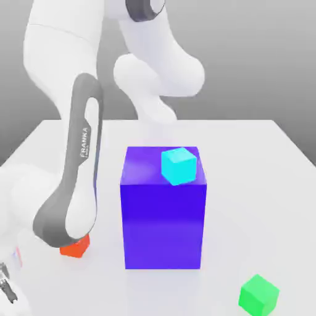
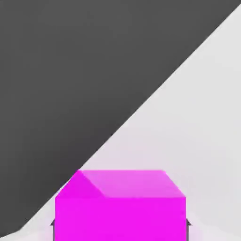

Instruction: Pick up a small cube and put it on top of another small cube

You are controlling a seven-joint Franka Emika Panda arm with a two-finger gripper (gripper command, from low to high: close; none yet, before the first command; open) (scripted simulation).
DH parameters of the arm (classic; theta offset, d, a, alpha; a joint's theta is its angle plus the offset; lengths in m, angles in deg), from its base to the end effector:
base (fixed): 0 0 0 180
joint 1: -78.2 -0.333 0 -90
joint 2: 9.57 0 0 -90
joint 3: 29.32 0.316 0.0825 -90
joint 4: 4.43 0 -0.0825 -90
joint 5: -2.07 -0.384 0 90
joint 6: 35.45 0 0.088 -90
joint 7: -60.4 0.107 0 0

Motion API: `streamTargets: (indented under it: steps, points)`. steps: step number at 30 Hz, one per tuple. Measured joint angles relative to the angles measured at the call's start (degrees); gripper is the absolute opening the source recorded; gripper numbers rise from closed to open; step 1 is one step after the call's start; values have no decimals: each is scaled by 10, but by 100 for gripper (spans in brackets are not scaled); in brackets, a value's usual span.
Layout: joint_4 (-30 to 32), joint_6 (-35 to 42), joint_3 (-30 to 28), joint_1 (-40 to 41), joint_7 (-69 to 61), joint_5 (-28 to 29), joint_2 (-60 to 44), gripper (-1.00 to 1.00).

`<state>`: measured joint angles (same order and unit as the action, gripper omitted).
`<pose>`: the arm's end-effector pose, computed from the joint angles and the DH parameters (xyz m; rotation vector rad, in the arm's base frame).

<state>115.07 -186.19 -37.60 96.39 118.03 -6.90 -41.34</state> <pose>0.5182 -0.2634 0.1567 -2.2072 2.2348 -0.0008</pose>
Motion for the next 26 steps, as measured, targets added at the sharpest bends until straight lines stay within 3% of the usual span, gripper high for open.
streamTargets:
  steps: [4,18,22,23,26]
  points:
    - [26,33,14,-33,-11,27,62,-100]
    - [149,38,200,-217,-157,128,187,-100]
    - [158,-17,211,-261,-159,173,139,-100]
    - [157,-33,205,-267,-153,183,122,100]
    - [157,-33,205,-267,-153,183,122,100]
